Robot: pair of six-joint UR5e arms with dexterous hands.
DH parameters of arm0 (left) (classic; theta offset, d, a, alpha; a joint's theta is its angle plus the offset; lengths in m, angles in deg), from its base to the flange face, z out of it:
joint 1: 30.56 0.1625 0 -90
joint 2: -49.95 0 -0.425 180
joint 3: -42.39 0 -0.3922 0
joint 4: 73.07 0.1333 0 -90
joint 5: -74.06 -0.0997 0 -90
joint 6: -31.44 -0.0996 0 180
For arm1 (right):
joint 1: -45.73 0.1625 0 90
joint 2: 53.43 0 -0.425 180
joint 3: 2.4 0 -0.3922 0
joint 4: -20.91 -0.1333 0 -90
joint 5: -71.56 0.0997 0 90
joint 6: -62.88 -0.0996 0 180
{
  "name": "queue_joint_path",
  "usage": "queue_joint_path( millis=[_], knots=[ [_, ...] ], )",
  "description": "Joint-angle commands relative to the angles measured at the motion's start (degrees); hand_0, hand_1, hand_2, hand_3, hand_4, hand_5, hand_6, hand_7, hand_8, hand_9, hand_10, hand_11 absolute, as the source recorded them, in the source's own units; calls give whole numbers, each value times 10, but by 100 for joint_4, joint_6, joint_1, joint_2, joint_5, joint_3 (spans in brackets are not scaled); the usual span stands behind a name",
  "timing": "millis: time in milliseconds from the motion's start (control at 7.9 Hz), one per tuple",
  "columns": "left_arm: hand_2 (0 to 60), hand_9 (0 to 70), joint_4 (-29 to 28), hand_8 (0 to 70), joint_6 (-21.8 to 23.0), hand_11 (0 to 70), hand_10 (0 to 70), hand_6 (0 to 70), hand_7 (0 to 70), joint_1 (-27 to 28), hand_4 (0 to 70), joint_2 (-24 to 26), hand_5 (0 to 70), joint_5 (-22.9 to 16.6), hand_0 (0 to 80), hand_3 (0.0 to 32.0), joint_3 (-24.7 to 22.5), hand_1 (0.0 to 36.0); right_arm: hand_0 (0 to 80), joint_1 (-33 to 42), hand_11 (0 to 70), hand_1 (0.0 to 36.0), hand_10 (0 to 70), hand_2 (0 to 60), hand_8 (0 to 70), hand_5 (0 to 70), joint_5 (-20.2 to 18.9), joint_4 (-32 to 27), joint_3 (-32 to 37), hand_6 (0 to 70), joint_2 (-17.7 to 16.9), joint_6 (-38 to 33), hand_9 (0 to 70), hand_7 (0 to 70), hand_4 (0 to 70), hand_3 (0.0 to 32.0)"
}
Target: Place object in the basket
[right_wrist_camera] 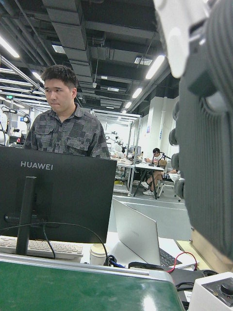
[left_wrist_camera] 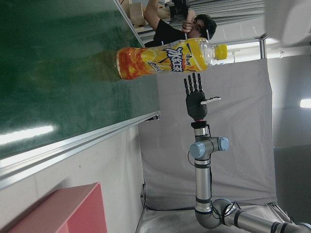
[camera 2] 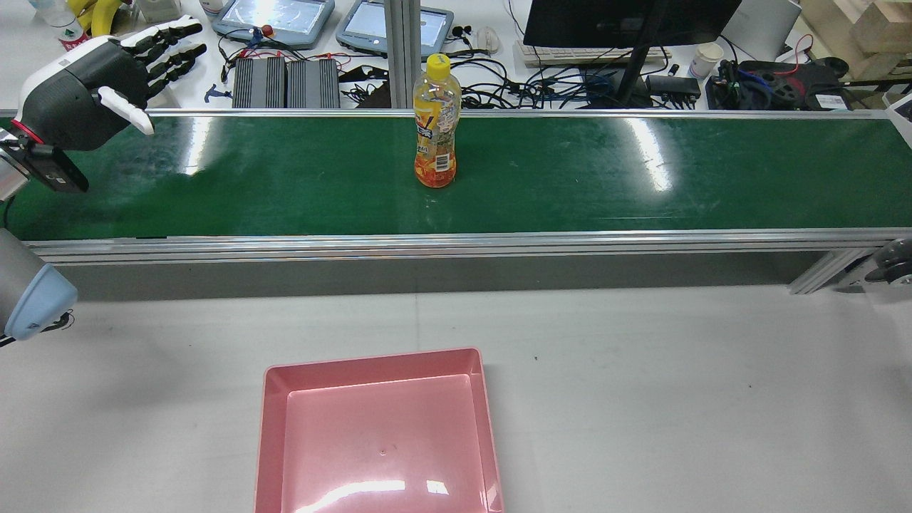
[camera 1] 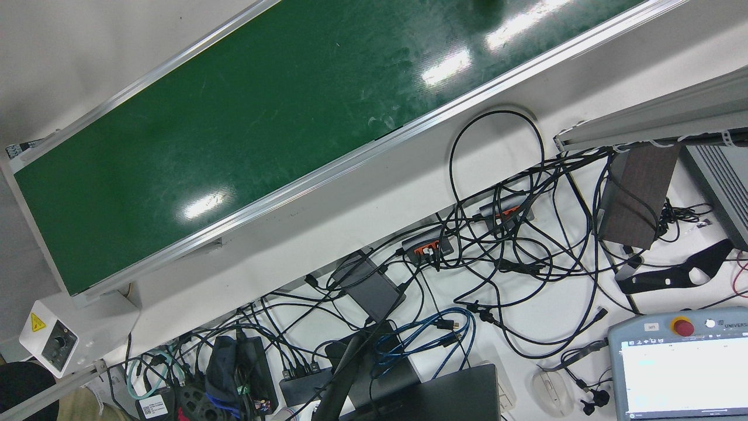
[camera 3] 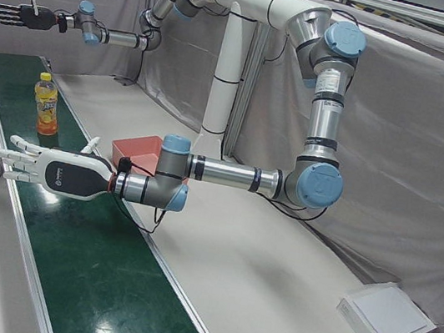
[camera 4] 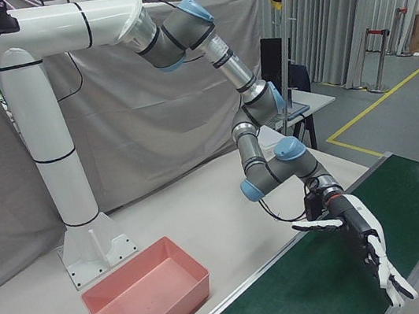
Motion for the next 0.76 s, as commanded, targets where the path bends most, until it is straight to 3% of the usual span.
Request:
queue_joint_path(
  millis=[0,633],
  knots=[
    [0,103,0,79,3,37,15,0,18,0,133,1,156,0,631,12,0,37,0,0,0,0,0,0,0,0,0,0,0,0,0,0,0,0,0,0],
    [0,104,0,79,20,37,14,0,17,-35,132,1,154,0,639,22,-9,40,0,0,0,0,0,0,0,0,0,0,0,0,0,0,0,0,0,0]
  ],
)
